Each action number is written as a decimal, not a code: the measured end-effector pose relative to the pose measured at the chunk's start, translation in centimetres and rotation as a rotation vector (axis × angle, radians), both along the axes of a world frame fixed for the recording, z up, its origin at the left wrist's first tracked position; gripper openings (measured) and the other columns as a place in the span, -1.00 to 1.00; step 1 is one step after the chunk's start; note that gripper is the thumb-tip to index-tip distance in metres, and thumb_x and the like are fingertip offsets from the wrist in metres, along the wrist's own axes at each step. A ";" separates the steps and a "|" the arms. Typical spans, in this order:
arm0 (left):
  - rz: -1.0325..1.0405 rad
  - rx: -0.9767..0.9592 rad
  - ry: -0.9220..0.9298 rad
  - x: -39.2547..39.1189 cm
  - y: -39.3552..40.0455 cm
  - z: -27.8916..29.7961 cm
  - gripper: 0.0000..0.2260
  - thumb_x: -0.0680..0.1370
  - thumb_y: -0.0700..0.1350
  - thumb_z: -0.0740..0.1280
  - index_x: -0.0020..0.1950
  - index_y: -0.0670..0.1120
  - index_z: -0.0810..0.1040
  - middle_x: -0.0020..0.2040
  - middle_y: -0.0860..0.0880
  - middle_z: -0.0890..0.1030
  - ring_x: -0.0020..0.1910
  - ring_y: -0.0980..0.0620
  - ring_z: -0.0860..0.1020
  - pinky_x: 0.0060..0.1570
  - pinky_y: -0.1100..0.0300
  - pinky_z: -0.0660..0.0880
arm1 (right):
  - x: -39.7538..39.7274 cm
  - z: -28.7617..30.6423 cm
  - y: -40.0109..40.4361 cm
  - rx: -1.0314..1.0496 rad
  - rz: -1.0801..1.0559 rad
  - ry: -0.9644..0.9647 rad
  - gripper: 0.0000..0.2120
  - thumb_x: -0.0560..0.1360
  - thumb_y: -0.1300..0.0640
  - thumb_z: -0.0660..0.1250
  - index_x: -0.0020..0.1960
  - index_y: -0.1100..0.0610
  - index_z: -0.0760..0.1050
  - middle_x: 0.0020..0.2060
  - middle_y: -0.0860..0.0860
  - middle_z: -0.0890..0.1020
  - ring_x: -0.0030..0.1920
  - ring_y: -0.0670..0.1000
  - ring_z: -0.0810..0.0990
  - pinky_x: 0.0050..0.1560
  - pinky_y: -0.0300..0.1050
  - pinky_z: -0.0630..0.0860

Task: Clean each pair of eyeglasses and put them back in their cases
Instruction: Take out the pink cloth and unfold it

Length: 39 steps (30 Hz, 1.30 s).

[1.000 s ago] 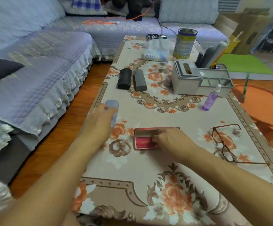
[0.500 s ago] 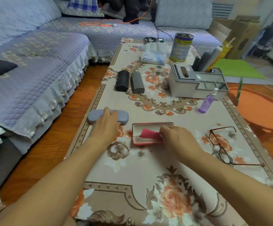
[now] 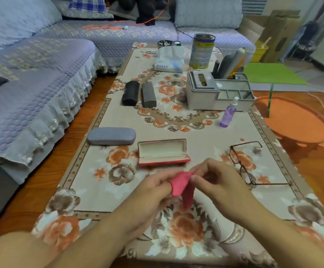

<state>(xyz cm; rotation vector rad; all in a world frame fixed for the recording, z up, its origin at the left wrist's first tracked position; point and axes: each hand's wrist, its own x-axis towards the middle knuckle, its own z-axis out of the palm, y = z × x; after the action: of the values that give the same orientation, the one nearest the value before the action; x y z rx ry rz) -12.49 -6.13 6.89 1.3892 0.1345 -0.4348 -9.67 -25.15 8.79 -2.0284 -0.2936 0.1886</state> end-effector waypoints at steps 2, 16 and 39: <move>0.039 0.006 0.033 -0.3 -1.2 -1.0 -0.77 0.62 -0.25 0.35 0.21 -0.03 0.68 0.12 0.02 0.72 0.18 0.04 0.66 0.25 0.06 0.58 | -1.1 -1.9 -1.2 -0.025 -0.067 0.074 -0.84 0.51 0.15 0.47 -0.23 0.09 0.57 -0.23 -0.01 0.70 -0.18 0.03 0.67 -0.08 0.05 0.61; 0.219 -0.154 0.039 1.2 -0.7 -3.9 -0.86 0.60 -0.38 0.28 0.07 -0.23 0.59 -0.17 -0.13 0.64 -0.31 0.02 0.51 -0.27 0.19 0.55 | -0.1 -4.4 -2.5 0.204 -0.164 0.306 -0.93 0.49 0.24 0.49 -0.16 0.11 0.66 -0.26 0.05 0.64 -0.20 0.01 0.62 -0.09 -0.12 0.55; 0.116 -0.157 -0.178 1.9 0.2 -2.2 -0.87 0.50 -0.21 0.43 0.00 -0.16 0.53 -0.26 -0.01 0.61 -0.28 0.10 0.59 -0.23 0.27 0.55 | 1.1 -3.3 0.1 0.289 0.059 0.157 -0.90 0.52 0.24 0.46 -0.05 0.06 0.69 -0.10 0.11 0.73 0.01 0.18 0.69 0.18 0.29 0.56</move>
<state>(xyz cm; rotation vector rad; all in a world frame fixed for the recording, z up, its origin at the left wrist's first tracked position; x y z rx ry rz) -10.57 -5.97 4.69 1.2514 0.0343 -0.2188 -8.55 -25.10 5.52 -1.7103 -0.2658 0.3222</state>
